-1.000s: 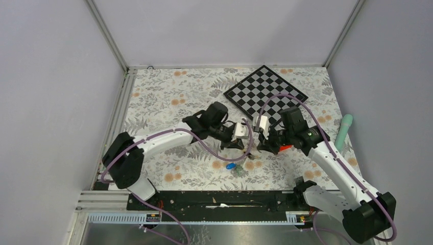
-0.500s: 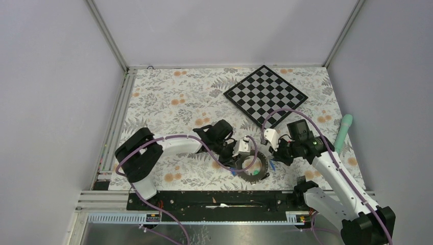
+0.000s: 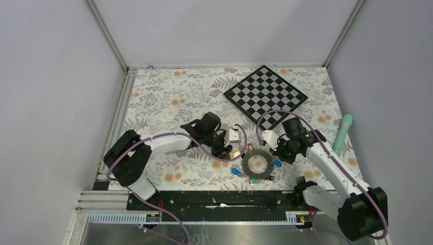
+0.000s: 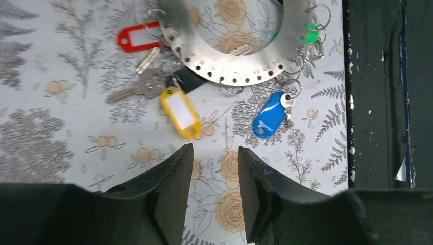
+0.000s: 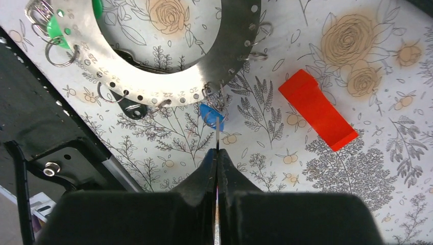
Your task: Put the keys on the keyring
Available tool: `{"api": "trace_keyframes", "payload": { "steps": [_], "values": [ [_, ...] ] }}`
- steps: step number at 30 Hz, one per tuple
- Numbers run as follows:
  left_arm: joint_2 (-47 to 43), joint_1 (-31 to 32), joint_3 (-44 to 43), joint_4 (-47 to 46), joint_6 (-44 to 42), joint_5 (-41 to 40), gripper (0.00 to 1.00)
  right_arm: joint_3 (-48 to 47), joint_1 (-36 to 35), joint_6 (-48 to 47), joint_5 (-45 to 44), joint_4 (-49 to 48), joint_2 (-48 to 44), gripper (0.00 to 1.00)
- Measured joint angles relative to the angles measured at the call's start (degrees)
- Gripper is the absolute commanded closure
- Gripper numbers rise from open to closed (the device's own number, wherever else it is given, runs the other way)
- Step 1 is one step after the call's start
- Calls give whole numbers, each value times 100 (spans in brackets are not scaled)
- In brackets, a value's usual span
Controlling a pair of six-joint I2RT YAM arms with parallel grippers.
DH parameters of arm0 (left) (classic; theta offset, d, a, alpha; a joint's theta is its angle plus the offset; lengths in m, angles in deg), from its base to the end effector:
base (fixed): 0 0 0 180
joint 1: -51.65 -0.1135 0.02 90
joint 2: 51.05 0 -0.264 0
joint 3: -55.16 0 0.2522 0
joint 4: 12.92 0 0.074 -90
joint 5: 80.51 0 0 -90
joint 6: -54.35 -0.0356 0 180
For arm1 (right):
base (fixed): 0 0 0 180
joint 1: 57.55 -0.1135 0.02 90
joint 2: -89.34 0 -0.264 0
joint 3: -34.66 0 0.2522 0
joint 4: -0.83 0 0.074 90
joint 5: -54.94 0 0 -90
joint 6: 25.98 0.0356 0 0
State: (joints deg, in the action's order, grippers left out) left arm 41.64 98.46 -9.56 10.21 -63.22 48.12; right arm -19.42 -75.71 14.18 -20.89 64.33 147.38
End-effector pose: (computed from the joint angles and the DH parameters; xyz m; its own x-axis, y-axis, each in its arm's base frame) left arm 0.2022 -0.2478 0.1797 -0.0844 0.6181 -0.7815 0.9893 -0.0420 -0.1400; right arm 0.1621 0.0623 0.2198 -0.2669 -0.8674 -0.4200 -0.9231 0.3553 -0.1471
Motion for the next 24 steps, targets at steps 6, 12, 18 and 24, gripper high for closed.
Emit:
{"api": "trace_keyframes", "payload": {
  "steps": [6,12,18,24],
  "values": [
    [-426,-273,0,44,-4,-15,53,44,11,-24,-219,-214,531,98],
    [-863,-627,24,166,-50,-13,48,68,15,-39,-522,-437,848,91],
    [-1250,-1012,87,177,-63,-50,41,81,17,-39,-824,-608,1130,86],
    [-1443,-1163,87,181,-63,-262,39,118,17,-26,-1058,-691,1285,81]
  ]
}}
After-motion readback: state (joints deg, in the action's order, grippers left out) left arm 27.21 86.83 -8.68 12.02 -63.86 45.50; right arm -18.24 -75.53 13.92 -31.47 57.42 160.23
